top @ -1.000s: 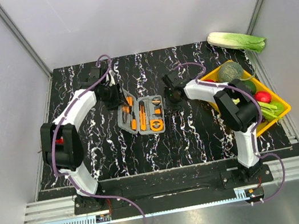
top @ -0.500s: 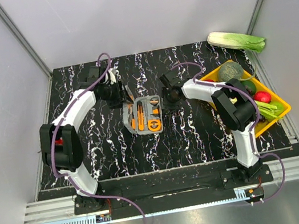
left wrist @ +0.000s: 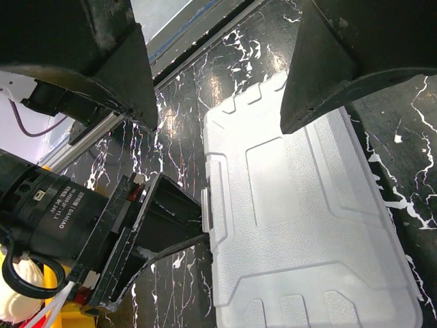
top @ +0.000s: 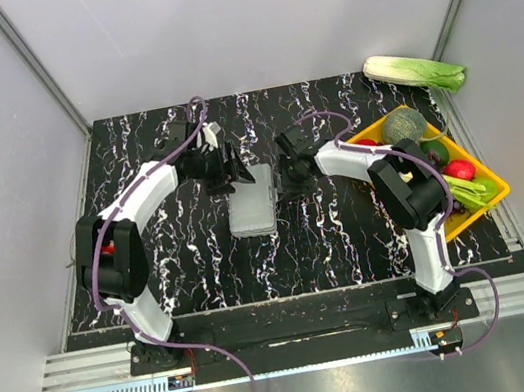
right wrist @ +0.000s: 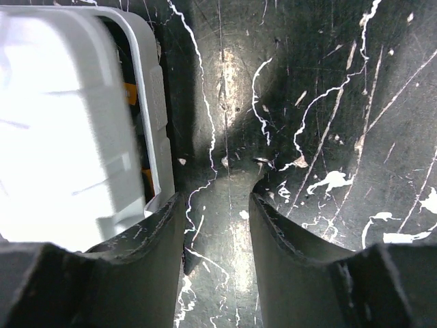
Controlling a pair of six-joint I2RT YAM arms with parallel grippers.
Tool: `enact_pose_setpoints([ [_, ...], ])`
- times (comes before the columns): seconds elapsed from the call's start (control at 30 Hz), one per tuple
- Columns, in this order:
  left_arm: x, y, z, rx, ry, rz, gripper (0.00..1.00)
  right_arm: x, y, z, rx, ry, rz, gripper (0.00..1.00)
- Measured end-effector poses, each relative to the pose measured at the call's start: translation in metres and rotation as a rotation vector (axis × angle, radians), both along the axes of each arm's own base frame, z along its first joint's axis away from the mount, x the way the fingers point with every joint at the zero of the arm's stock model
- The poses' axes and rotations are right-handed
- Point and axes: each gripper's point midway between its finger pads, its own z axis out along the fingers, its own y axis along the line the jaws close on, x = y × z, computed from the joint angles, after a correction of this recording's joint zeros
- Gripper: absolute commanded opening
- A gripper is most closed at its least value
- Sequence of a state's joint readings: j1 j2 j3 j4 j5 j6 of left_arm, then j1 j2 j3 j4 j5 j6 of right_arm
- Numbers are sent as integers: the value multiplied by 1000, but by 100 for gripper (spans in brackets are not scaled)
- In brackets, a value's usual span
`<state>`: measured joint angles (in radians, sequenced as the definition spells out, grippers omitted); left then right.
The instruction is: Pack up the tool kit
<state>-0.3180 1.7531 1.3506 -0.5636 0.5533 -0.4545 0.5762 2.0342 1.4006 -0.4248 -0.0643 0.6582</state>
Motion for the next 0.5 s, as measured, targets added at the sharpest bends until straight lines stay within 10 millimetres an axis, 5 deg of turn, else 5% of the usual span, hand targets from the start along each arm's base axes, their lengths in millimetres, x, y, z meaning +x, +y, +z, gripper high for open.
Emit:
enact_pose_setpoints([
  [0.23,1,6,-13,42,0,25,80,-4,-15,0,-51,-14,-50,52],
  [0.5,-2,27,-42,162,24,94,82,-16,-36,10,-115,-5,-77,71],
])
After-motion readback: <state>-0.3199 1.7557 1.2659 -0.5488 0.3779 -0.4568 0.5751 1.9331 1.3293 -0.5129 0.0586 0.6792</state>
